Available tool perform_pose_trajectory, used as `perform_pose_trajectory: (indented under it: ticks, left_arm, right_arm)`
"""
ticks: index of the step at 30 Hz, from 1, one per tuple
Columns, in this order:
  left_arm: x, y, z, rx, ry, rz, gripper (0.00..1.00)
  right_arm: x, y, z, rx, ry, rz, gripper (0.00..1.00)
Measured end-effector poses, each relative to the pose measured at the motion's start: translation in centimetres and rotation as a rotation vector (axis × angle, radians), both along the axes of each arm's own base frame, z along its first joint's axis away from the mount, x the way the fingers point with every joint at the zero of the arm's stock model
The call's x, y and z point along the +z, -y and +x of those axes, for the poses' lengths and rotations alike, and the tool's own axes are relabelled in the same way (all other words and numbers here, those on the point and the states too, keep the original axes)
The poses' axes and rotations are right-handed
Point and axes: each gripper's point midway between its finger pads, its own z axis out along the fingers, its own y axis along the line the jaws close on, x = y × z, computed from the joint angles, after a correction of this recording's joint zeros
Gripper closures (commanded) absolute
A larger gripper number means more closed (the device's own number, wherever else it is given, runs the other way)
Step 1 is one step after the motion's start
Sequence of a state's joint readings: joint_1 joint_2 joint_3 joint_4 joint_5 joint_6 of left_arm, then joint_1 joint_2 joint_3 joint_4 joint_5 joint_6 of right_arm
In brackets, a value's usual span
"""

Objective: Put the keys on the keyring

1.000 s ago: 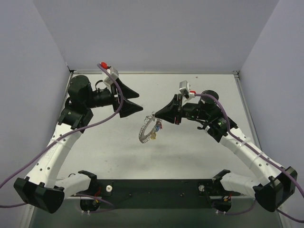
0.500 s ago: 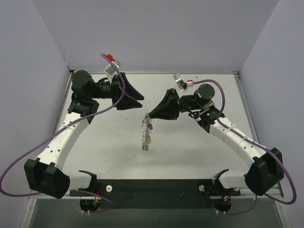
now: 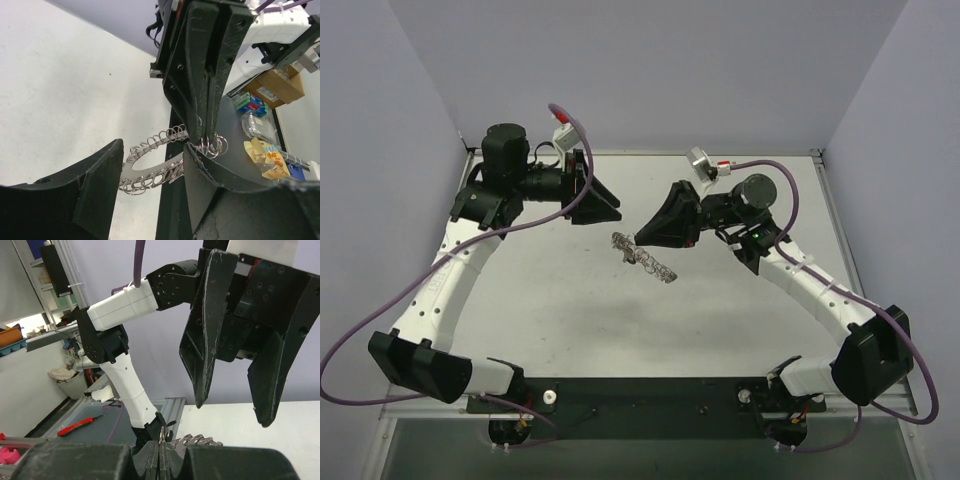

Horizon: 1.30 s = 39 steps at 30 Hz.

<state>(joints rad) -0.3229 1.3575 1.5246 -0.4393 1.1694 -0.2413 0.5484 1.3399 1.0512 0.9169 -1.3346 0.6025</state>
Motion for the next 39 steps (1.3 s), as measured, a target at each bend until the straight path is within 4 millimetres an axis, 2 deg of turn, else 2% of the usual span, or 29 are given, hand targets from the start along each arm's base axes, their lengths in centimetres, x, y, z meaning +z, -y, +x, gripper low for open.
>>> perform_pose_trajectory:
  ticks: [7, 19, 25, 31, 39]
  left_arm:
    - [-1.8, 0.6, -0.5, 0.009, -0.039, 0.093, 0.41]
    - [-0.8, 1.0, -1.6, 0.019, 0.001, 0.138, 0.46]
    - [-0.9, 2.3, -2.7, 0.013, 0.044, 0.207, 0.52]
    - [-2.1, 2.0, -2.1, 0.052, 0.037, 0.273, 0.58]
    - [-2.4, 1.9, -2.0, 0.057, 0.045, 0.294, 0.70]
  right_arm:
    - [-0.2, -0.2, 0.8, -0.013, -0.016, -0.007, 1.00]
    - [-0.9, -0.4, 1.3, -0.026, -0.036, -0.024, 1.00]
    - [-0.9, -0.4, 1.4, -0.035, -0.037, -0.023, 1.00]
    - [-1.1, -0.3, 1.7, -0.045, -0.048, -0.029, 1.00]
    - [-1.2, -0.3, 2.1, -0.059, -0.054, -0.031, 1.00]
